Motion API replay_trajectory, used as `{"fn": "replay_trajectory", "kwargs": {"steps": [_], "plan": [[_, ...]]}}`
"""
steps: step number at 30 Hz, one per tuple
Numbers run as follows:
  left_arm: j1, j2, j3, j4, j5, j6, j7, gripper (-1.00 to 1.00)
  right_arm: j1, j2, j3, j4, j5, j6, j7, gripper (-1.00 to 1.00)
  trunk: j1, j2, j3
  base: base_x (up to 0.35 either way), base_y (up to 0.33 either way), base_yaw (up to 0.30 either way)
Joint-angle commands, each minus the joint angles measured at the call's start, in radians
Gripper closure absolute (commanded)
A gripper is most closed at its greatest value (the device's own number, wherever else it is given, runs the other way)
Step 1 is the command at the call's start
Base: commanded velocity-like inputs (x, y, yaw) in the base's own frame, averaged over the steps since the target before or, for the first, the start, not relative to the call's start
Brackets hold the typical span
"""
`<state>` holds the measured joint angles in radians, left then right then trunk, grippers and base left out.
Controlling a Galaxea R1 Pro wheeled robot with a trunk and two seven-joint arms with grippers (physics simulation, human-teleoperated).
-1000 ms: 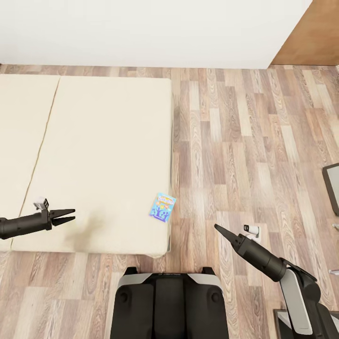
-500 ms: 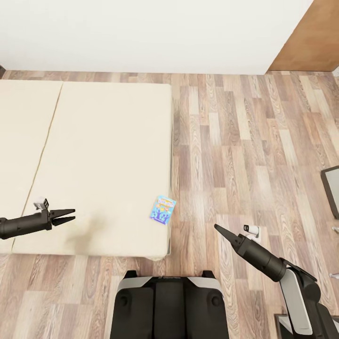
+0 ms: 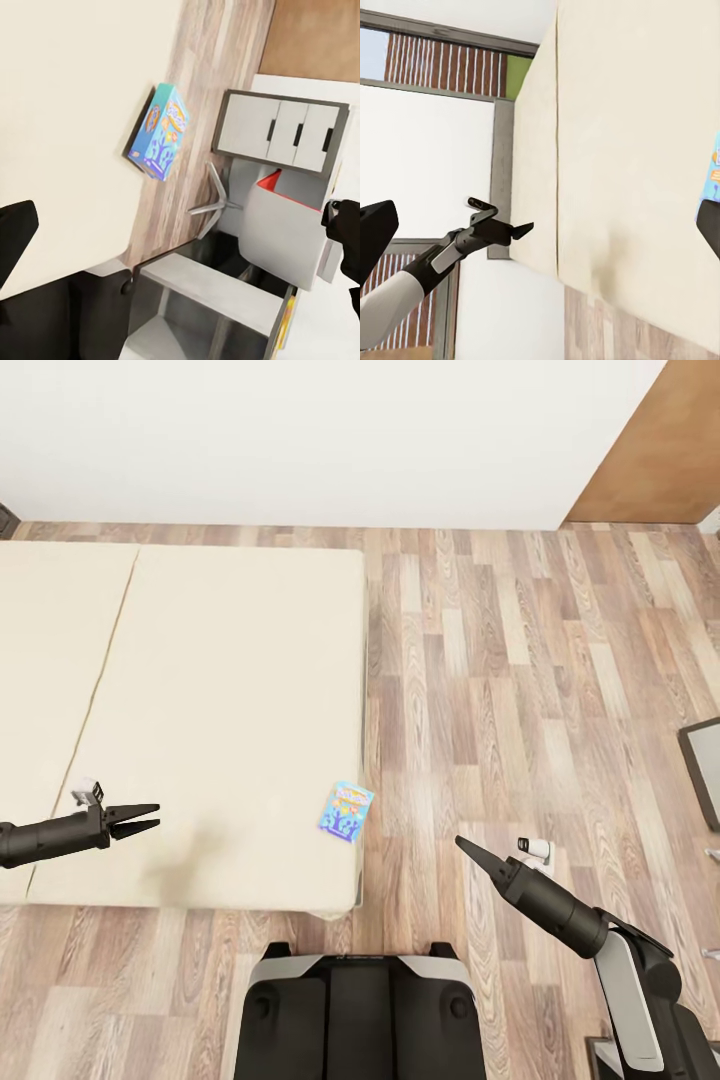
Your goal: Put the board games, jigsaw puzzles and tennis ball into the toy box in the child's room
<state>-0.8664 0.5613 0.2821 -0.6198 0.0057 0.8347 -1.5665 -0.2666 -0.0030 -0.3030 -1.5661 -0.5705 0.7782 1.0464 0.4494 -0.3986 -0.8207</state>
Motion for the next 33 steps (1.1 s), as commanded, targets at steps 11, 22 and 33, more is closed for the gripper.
{"fn": "replay_trajectory", "kwargs": {"steps": [11, 22, 33], "plan": [[0.0, -0.001, 0.0, 0.0, -0.001, 0.011, -0.004, -1.0, 0.0, 0.0, -0.001, 0.0, -0.003, 0.006, 0.002, -1.0, 0.001, -0.001, 0.017, 0.0, 0.0, 0.0], [0.0, -0.001, 0.0, 0.0, -0.001, 0.011, -0.004, -1.0, 0.0, 0.0, -0.001, 0.0, -0.003, 0.006, 0.0, -1.0, 0.001, -0.001, 0.035, 0.0, 0.0, 0.0], [0.0, -0.001, 0.0, 0.0, -0.001, 0.011, -0.004, -1.0, 0.0, 0.0, -0.001, 0.001, -0.002, 0.006, 0.0, -1.0, 0.001, -0.001, 0.053, 0.0, 0.0, 0.0]]}}
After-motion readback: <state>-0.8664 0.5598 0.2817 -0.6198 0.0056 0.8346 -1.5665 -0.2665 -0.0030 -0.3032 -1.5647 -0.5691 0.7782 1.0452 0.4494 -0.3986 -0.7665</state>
